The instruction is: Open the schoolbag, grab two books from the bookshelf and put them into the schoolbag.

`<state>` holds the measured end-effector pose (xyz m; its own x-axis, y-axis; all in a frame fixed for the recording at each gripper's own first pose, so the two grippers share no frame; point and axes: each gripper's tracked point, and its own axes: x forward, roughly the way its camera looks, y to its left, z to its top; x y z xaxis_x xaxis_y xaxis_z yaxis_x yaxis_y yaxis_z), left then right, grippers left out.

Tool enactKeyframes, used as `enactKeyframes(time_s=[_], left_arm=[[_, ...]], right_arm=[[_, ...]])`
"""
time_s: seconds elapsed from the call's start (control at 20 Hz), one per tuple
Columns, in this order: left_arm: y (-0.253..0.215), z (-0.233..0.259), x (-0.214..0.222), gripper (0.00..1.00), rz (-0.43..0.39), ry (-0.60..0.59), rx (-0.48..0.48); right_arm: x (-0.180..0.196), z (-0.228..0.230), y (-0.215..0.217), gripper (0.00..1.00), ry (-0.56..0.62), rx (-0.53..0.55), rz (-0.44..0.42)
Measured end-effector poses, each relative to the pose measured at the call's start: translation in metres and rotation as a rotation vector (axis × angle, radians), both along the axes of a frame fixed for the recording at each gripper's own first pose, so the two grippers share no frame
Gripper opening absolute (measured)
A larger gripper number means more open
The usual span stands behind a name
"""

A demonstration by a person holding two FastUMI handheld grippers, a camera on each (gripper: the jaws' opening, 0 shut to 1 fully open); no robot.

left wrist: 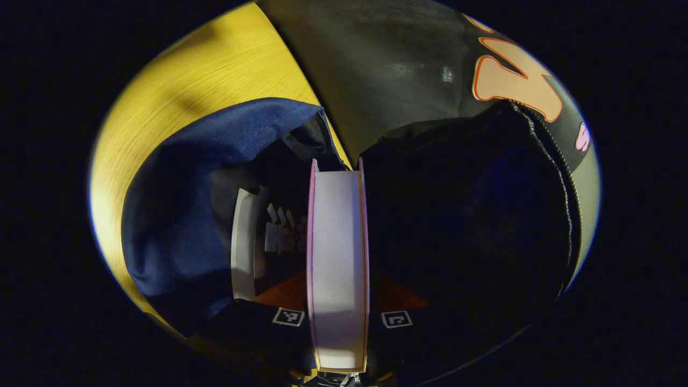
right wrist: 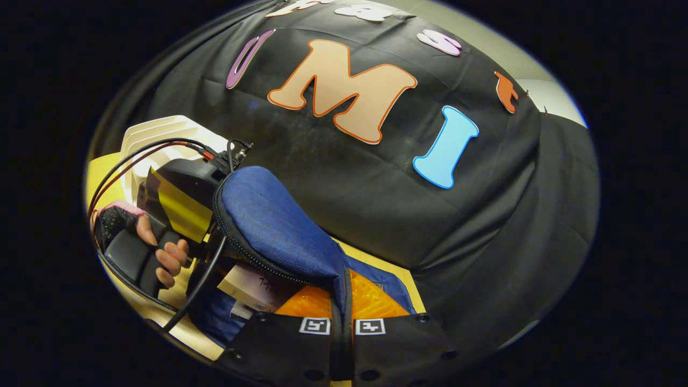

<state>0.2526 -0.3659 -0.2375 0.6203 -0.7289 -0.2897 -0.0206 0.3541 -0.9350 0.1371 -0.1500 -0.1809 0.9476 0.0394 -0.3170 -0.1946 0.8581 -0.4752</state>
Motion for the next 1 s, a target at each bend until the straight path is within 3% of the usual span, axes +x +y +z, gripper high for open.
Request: enactKeyframes(time_s=[0.1,0.15,0.2,0.25,0.4,0.45,0.5,0.65,0.8,0.85,0.95,1.0], left_arm=[[0.009,-0.012,-0.001,0.38,0.005,-0.001,0.11],[0.008,-0.009,-0.004,0.43,-0.007,-0.013,0.126],[0.012,-0.004,-0.007,0.61,-0.012,-0.023,0.15],[0.014,-0.001,-0.009,0.61,-0.015,-0.038,0.18],[0.032,0.002,-0.022,0.97,-0.023,-0.065,0.288],[0.04,-0.001,-0.028,0.97,-0.02,-0.06,0.339],[0.05,-0.003,-0.034,0.97,-0.019,-0.055,0.383],[0.078,-0.002,-0.053,0.97,0.004,-0.076,0.481],[0.103,0.002,-0.074,0.96,0.019,-0.1,0.576],[0.112,0.002,-0.08,0.96,0.028,-0.108,0.605],[0.132,0.002,-0.097,0.92,0.033,-0.122,0.661],[0.144,0.001,-0.107,0.96,0.031,-0.128,0.693]], right_arm=[[-0.001,0.0,-0.002,0.03,-0.001,-0.001,0.002],[-0.002,-0.001,-0.002,0.03,0.003,0.006,0.001],[-0.002,-0.002,-0.001,0.03,0.004,0.015,0.002],[-0.002,-0.002,-0.002,0.03,0.006,0.024,0.002],[-0.005,-0.003,-0.001,0.04,0.02,0.052,0.009],[-0.007,-0.004,0.002,0.05,0.032,0.078,0.026],[-0.008,-0.005,0.005,0.15,0.042,0.096,0.033],[-0.013,-0.009,0.013,0.14,0.071,0.146,0.055],[-0.041,-0.014,0.022,0.72,0.113,0.241,0.082],[-0.051,-0.014,0.026,0.64,0.118,0.273,0.084],[-0.063,-0.009,0.028,0.76,0.125,0.3,0.071],[-0.07,-0.008,0.028,0.83,0.131,0.307,0.06]])
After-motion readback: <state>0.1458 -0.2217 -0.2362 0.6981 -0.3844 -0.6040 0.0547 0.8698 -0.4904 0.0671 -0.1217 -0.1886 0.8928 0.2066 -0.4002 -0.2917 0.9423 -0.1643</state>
